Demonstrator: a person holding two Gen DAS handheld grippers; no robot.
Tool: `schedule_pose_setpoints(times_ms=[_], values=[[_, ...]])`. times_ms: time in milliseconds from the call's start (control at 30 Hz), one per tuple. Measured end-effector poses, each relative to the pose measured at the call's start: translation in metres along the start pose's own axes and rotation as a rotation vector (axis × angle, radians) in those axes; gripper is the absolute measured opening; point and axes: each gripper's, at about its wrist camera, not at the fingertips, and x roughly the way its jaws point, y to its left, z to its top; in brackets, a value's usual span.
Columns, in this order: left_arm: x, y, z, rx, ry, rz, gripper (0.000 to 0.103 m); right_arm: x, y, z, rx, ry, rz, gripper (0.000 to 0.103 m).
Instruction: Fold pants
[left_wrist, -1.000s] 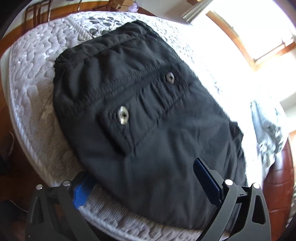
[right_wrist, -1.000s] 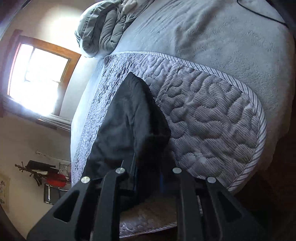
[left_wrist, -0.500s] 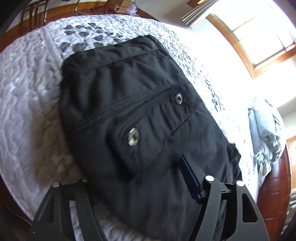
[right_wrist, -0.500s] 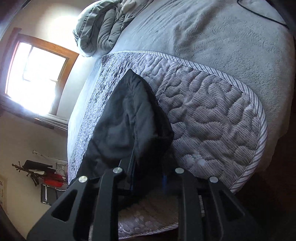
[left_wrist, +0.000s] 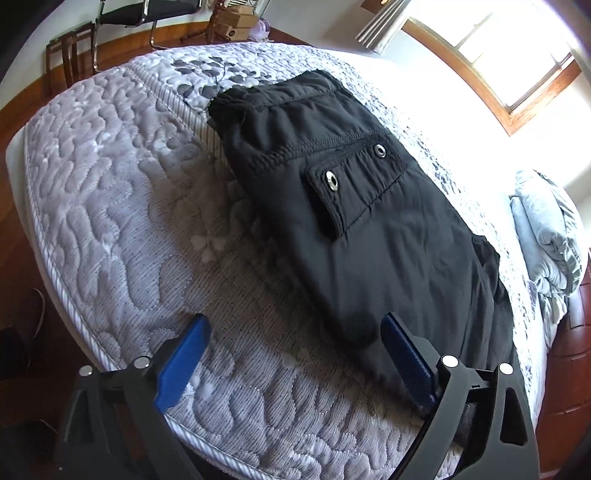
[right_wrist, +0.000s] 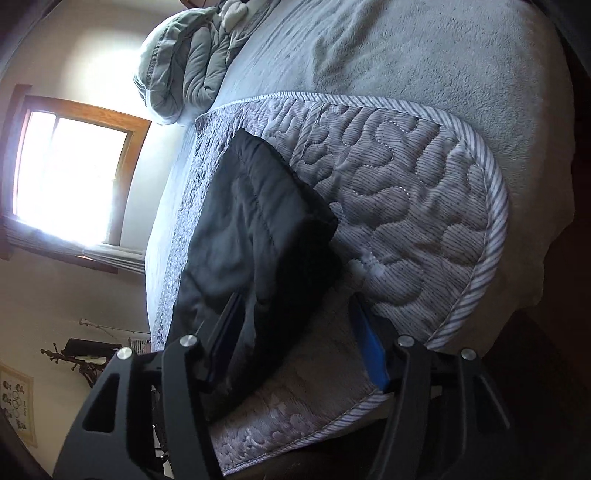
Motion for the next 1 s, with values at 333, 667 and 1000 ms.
schedule_pose_setpoints(times_ms=[333, 667, 1000], values=[[0.022, -0.037, -0.006, 0.005, 0.006, 0.006, 0.096, 0.01, 0.04, 0.037, -0.084, -0.028, 0.037, 0.016], [0.026, -0.049, -0.008, -0.009, 0.03, -0.048, 0.097, 0.018, 0.011, 0.036, 0.057, 0.007, 0.024, 0.032], [0.013, -0.042, -0.015, -0.028, 0.036, -0.099, 0.097, 0.009, 0.063, 0.036, -0.081, -0.052, -0.079, 0.016]])
